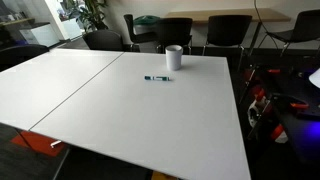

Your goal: Move the cup to the left and put the marker inside the mug cup

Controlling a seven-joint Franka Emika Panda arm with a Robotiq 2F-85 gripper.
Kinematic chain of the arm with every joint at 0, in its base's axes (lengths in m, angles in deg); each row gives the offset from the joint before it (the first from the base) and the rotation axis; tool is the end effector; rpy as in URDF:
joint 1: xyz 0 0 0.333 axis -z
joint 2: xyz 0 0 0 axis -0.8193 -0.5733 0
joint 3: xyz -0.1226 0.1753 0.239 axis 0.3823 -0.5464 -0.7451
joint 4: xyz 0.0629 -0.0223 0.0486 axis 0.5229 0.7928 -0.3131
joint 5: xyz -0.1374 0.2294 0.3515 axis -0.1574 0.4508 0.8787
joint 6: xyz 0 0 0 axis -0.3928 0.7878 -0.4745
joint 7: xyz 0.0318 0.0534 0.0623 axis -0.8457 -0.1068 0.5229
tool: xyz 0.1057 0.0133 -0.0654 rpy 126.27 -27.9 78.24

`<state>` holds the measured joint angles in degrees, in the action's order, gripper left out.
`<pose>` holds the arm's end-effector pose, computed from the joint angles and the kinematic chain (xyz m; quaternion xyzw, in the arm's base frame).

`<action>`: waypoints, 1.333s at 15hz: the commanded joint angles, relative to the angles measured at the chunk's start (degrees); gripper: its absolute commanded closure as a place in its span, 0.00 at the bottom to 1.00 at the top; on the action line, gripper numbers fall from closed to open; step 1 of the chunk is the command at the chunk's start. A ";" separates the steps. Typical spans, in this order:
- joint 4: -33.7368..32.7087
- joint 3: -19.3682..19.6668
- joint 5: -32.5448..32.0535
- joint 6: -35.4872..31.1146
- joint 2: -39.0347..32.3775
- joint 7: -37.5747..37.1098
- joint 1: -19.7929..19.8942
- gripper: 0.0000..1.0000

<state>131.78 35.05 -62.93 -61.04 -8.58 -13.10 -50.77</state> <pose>0.4089 -0.0884 0.4202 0.9989 0.0249 0.0250 0.0300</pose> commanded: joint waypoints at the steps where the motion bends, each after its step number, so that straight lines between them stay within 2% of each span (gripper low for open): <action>1: -0.10 -0.16 0.12 0.13 -0.02 0.07 0.15 0.00; 12: 0.02 -0.25 -0.16 -0.30 0.00 0.05 0.21 0.00; 17: -1.20 -0.68 0.23 -6.24 -2.71 -4.27 1.07 0.00; 20: -3.67 -0.76 2.11 -11.14 -7.95 -9.57 1.64 0.00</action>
<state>131.44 35.03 -62.63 -68.31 -10.63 -18.06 -50.27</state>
